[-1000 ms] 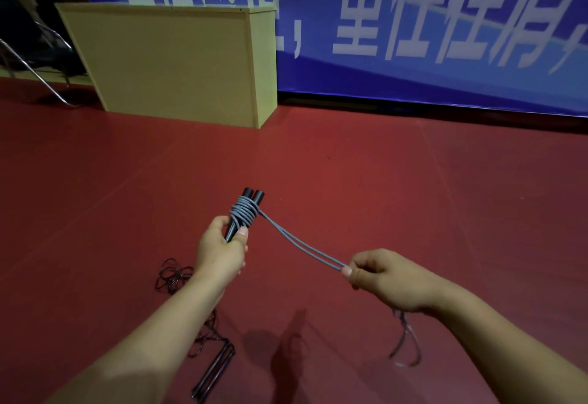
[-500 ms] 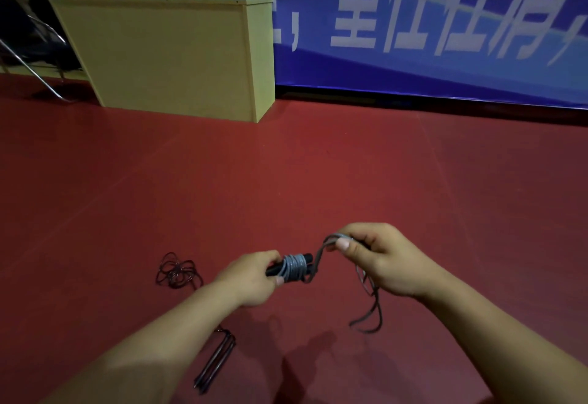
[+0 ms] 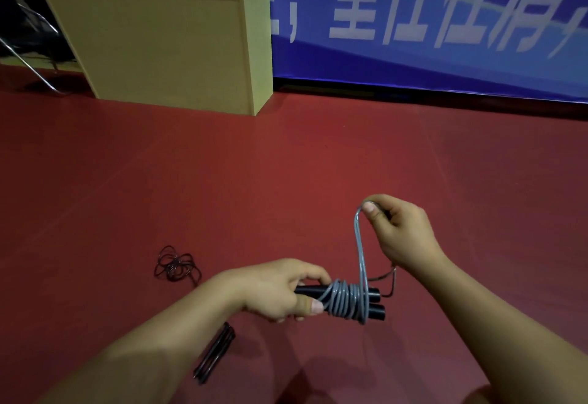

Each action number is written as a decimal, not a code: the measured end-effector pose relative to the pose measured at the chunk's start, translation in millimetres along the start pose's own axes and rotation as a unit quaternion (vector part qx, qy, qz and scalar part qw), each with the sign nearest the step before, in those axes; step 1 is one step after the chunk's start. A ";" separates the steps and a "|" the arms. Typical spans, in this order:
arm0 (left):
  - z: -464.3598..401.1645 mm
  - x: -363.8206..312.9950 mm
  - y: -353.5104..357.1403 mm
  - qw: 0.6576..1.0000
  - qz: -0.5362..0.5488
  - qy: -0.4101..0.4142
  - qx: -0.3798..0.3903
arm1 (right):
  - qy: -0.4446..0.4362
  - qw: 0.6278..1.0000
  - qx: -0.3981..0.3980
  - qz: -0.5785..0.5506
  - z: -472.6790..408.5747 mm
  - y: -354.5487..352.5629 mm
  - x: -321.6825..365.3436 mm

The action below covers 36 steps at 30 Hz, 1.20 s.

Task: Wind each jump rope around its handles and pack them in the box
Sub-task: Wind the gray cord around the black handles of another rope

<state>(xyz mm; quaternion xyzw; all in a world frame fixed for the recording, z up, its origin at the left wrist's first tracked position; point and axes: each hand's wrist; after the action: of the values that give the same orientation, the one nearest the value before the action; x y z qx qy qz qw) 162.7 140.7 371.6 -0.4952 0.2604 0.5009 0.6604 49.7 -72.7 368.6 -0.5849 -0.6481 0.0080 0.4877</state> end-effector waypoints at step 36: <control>-8.7 -6.3 -9.3 0.864 0.403 0.099 -0.284 | 0.143 0.950 0.278 -0.008 14.1 43.2 15.3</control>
<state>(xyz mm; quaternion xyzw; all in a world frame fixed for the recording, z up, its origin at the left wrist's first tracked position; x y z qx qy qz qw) 170.3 130.0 377.3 -0.5602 0.3480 0.7241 0.2020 75.5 -39.5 345.6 -0.4159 -0.5482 0.1006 0.7186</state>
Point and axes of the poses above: each hand's wrist, its own z-axis away from the middle knuckle, its own y-axis out of the palm, x = y × z, and after that the axes turned 7 degrees about -x, right-handed
